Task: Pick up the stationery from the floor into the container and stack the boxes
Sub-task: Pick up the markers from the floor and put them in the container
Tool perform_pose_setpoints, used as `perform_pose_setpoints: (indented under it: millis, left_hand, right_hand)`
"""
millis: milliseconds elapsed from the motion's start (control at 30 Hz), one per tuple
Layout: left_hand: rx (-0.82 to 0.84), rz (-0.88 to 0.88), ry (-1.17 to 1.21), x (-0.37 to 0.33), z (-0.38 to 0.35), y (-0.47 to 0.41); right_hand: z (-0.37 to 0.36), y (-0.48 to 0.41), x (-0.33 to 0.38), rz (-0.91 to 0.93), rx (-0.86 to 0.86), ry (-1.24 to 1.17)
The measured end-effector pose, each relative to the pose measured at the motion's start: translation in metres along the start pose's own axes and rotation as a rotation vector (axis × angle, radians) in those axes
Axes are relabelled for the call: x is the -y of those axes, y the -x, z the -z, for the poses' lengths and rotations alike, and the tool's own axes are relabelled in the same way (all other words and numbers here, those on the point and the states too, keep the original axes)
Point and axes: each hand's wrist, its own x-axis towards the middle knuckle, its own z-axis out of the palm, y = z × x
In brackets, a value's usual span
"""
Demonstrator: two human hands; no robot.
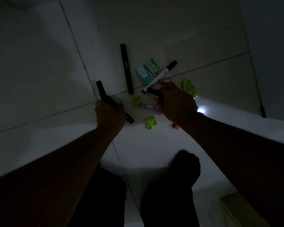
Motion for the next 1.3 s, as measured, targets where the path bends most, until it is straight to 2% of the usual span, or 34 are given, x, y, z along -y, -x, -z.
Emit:
perform_pose_setpoints:
  millis: [67,233,333,500,667,767,900,1000,1167,1300]
  left_hand:
    - [-0.019,-0.025,-0.055,-0.001,-0.001,-0.002]
    - [-0.060,-0.027,-0.102,0.000,-0.002,-0.005]
    - [-0.084,-0.088,-0.089,0.000,0.001,-0.002]
    - [-0.096,-0.237,0.023,-0.016,0.009,-0.006]
    - [-0.153,-0.357,0.078,-0.047,0.010,-0.020]
    - [-0.127,-0.380,0.064,-0.063,0.003,-0.031]
    - [-0.053,-0.410,-0.077,-0.073,-0.009,-0.042]
    - [-0.068,-0.465,-0.155,-0.075,-0.017,-0.044]
    - [-0.058,-0.526,-0.144,-0.075,-0.022,-0.042]
    - [-0.030,-0.489,-0.113,-0.074,-0.014,-0.041]
  right_hand:
    - [0.000,0.000,0.001,0.028,-0.044,0.029]
    - [0.000,0.002,0.001,0.245,-0.189,0.019]
    - [0.005,-0.005,0.001,0.248,-0.230,-0.040]
    - [0.013,-0.020,0.000,0.259,-0.139,-0.123]
    - [0.014,-0.031,-0.008,0.290,-0.082,0.030]
    - [0.011,-0.036,-0.010,0.269,-0.061,0.137]
    - [0.008,-0.034,-0.008,0.220,-0.087,0.103]
    - [0.006,-0.032,-0.010,0.228,-0.100,0.059]
    - [0.011,-0.036,-0.022,0.329,-0.091,0.074]
    - [0.020,-0.032,-0.025,0.328,-0.189,-0.006]
